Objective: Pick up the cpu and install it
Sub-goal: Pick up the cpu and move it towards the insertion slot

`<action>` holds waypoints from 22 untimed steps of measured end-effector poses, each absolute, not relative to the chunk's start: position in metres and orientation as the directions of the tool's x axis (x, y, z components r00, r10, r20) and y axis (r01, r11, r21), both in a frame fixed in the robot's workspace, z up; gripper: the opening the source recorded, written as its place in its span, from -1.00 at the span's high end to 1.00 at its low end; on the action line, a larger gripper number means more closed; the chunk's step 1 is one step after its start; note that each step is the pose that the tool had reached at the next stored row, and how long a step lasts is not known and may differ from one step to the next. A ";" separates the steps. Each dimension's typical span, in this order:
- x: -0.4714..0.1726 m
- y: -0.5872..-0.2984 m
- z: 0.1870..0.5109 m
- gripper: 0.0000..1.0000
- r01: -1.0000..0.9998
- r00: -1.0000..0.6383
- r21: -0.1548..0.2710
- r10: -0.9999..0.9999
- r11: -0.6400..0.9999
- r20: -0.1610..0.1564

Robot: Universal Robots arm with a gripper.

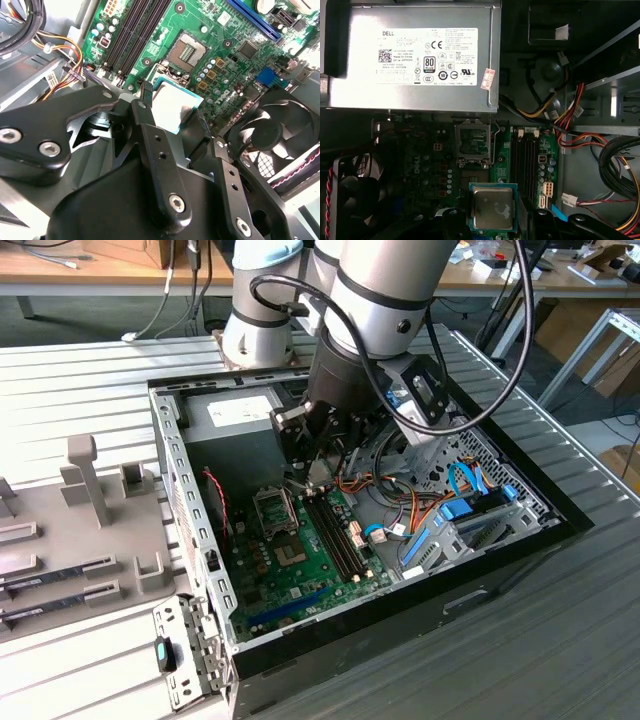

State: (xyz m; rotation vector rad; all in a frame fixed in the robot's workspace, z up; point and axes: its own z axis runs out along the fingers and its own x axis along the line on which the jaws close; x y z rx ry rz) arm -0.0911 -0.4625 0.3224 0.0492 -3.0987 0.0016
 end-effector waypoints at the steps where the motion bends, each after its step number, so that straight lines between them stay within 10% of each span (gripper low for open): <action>1: -0.091 -0.463 0.322 0.05 -0.032 -0.999 0.000 -0.032 0.999 0.043; 22: -0.082 -0.466 0.312 0.05 -0.032 -0.999 -0.006 -0.031 0.999 0.043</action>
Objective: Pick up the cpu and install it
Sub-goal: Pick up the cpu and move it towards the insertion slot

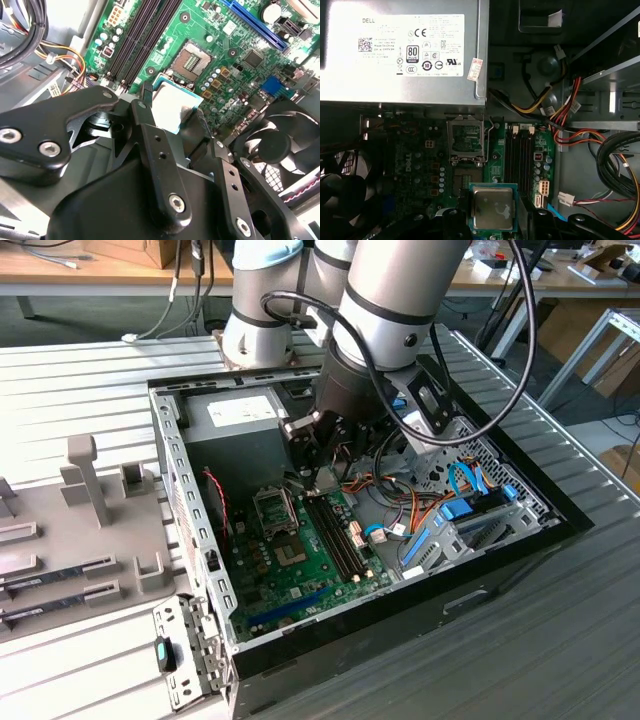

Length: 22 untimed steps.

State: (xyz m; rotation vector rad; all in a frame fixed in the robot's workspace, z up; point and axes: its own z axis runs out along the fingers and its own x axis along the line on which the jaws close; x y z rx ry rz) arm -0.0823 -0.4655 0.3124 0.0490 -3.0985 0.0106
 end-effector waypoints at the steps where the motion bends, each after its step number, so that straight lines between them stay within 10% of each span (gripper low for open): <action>1: -0.082 -0.466 0.312 0.05 -0.032 -0.999 -0.006 -0.032 0.999 0.043; 22: -0.079 -0.468 0.307 0.05 -0.032 -0.999 -0.008 -0.031 0.999 0.043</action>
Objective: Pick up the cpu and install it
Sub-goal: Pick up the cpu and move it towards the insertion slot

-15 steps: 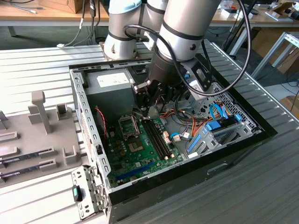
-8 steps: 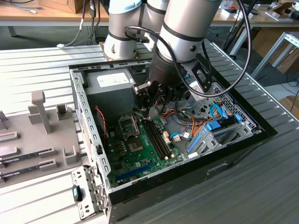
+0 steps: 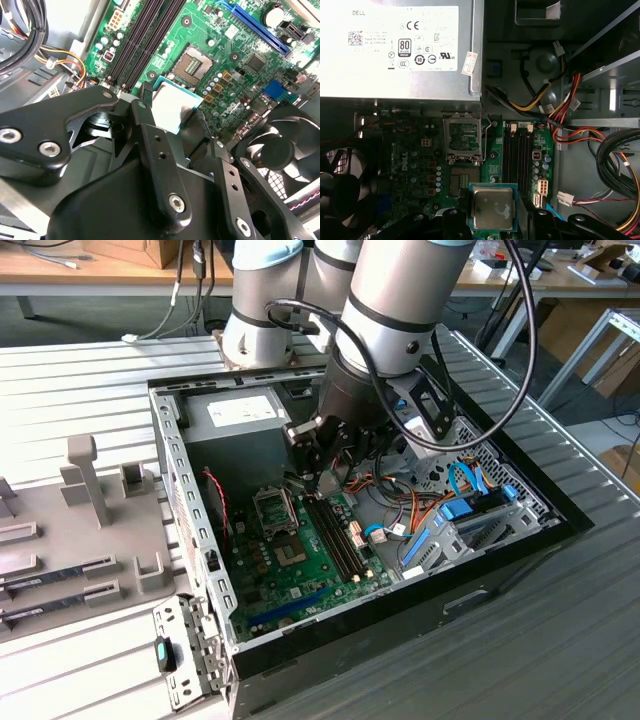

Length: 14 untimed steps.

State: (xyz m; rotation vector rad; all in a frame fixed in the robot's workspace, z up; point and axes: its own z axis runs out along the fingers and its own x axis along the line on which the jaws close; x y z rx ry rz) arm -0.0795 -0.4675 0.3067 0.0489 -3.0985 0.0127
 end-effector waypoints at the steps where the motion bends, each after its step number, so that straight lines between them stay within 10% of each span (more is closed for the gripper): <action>1: -0.079 -0.468 0.306 0.05 -0.032 -0.999 -0.007 -0.031 0.999 0.043; 14: -0.081 -0.468 0.302 0.05 -0.032 -0.999 -0.008 -0.031 0.999 0.043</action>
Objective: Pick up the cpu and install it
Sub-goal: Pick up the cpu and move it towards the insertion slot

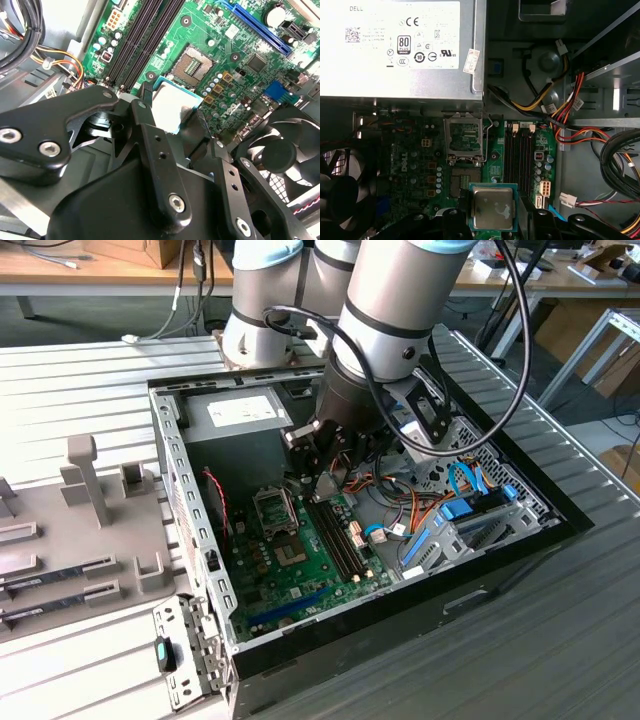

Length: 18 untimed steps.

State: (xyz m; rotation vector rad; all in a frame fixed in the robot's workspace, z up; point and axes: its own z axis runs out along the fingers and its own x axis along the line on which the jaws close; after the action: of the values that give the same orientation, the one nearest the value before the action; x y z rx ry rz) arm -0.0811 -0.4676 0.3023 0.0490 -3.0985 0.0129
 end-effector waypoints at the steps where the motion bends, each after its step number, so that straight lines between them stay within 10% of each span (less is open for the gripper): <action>1: -0.081 -0.468 0.302 0.05 -0.032 -0.999 -0.008 -0.031 0.999 0.043; 18: -0.089 -0.468 0.300 0.05 -0.032 -0.999 -0.008 -0.032 0.999 0.043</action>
State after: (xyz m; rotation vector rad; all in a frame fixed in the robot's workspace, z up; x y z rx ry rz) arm -0.0891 -0.4676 0.3005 0.0492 -3.0985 0.0129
